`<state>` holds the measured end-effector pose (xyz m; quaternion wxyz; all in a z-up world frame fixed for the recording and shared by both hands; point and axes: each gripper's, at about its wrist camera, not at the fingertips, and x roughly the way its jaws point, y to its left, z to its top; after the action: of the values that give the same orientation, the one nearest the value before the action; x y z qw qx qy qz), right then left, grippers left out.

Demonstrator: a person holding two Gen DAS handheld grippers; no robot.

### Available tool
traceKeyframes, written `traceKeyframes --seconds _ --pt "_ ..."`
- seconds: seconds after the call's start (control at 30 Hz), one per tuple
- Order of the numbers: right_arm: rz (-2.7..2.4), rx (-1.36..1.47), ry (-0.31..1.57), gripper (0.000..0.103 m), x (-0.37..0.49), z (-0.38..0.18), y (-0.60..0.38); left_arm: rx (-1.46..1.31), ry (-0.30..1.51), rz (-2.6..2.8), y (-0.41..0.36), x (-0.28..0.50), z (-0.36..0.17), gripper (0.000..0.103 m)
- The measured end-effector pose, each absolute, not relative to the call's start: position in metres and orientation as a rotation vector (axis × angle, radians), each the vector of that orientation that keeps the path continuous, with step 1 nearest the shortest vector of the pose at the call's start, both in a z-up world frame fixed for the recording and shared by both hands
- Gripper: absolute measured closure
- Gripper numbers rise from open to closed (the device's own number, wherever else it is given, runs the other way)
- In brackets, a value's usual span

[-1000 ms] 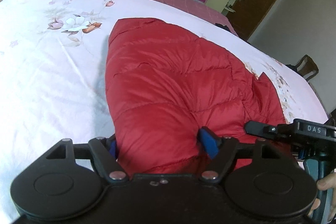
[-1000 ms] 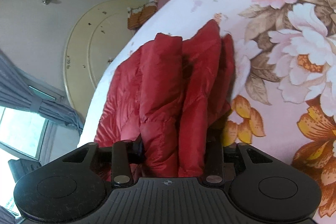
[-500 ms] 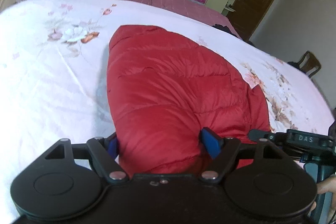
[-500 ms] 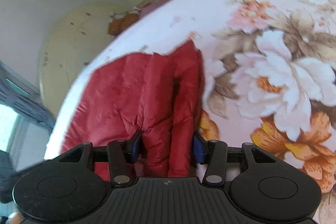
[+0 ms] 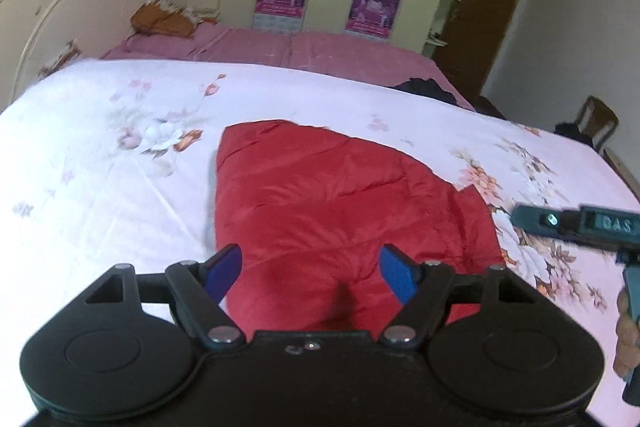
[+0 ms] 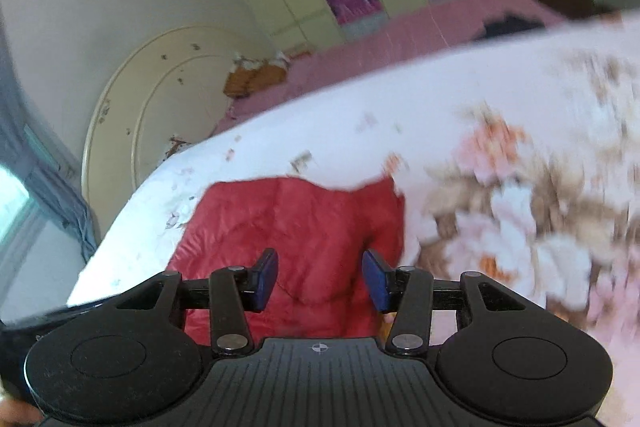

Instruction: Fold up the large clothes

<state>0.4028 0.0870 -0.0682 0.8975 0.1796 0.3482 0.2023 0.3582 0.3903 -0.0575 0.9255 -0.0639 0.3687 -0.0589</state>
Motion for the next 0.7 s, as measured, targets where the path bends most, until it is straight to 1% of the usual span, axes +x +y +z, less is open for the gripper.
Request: traceKeyframes --seconds 0.2,0.23,0.27,0.3,0.33,0.6,0.7 --pt "0.400 0.299 0.732 0.056 0.434 -0.084 0.121 -0.107 0.769 -0.097 0.378 0.392 -0.075 0.029" --pt "0.393 0.277 0.735 0.057 0.436 -0.089 0.125 -0.101 0.773 -0.089 0.379 0.395 -0.079 0.030" --pt "0.383 0.255 0.739 0.063 0.439 -0.095 0.127 -0.094 0.779 -0.082 0.380 0.399 -0.084 0.030" --pt "0.370 0.239 0.746 0.066 0.443 -0.101 0.130 -0.088 0.781 -0.079 0.380 0.402 -0.089 0.030" --pt "0.350 0.235 0.755 0.069 0.446 -0.107 0.131 -0.082 0.784 -0.078 0.381 0.403 -0.093 0.027" --pt "0.268 0.246 0.816 0.069 0.458 -0.151 0.132 -0.120 0.811 -0.086 0.387 0.411 -0.109 0.027" --pt "0.263 0.217 0.821 0.070 0.462 -0.156 0.133 -0.121 0.818 -0.076 0.386 0.412 -0.111 0.027"
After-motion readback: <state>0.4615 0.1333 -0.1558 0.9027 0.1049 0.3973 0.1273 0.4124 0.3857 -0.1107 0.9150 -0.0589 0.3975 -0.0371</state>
